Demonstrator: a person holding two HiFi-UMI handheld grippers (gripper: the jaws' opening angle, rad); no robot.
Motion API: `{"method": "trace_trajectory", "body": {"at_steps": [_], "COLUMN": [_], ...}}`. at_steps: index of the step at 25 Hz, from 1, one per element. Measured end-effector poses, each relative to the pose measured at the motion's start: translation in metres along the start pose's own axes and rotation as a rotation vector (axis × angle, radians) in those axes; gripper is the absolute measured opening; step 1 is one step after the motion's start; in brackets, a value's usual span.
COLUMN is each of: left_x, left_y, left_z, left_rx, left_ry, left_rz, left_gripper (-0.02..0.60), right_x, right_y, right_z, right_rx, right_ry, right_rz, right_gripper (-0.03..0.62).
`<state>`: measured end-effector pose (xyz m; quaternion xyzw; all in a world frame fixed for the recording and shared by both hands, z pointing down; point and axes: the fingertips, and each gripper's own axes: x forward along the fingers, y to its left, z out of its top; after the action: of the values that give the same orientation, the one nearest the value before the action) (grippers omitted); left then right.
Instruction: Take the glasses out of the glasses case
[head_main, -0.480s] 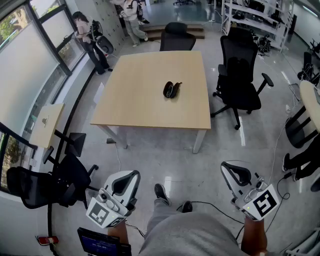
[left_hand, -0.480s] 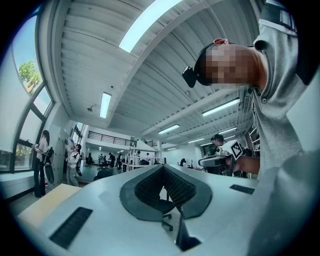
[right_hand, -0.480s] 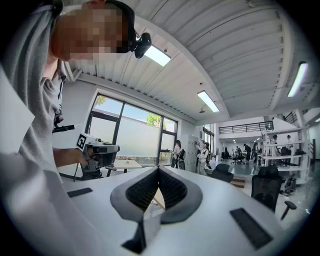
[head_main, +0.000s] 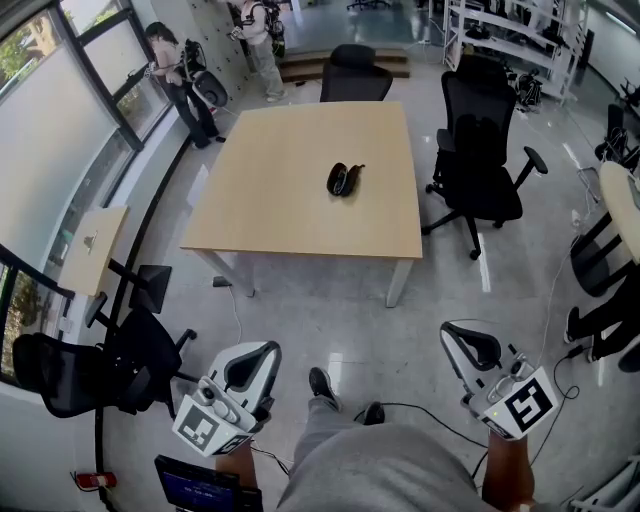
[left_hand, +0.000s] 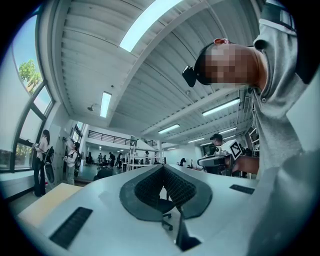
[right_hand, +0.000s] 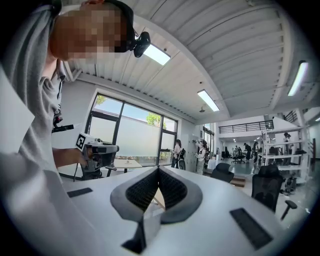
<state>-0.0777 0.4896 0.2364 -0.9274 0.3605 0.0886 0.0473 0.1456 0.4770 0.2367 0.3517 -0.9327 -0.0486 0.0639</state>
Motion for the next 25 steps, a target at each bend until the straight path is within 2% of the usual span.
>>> {"method": "trace_trajectory", "body": {"at_steps": [6, 25], "left_x": [0.001, 0.013], "left_y": [0.001, 0.023], "left_z": [-0.001, -0.015], "left_rx": [-0.013, -0.023], "left_ry": [0.003, 0.025], "left_rz": [0.0, 0.004], "left_gripper": [0.008, 0.008], "right_x": [0.001, 0.028], "right_y": [-0.001, -0.018], "right_z": [0.005, -0.008], "right_rx": [0.067, 0.073], "right_ry": [-0.047, -0.014], "right_rz": [0.008, 0.006], "right_gripper": [0.009, 0.009]}}
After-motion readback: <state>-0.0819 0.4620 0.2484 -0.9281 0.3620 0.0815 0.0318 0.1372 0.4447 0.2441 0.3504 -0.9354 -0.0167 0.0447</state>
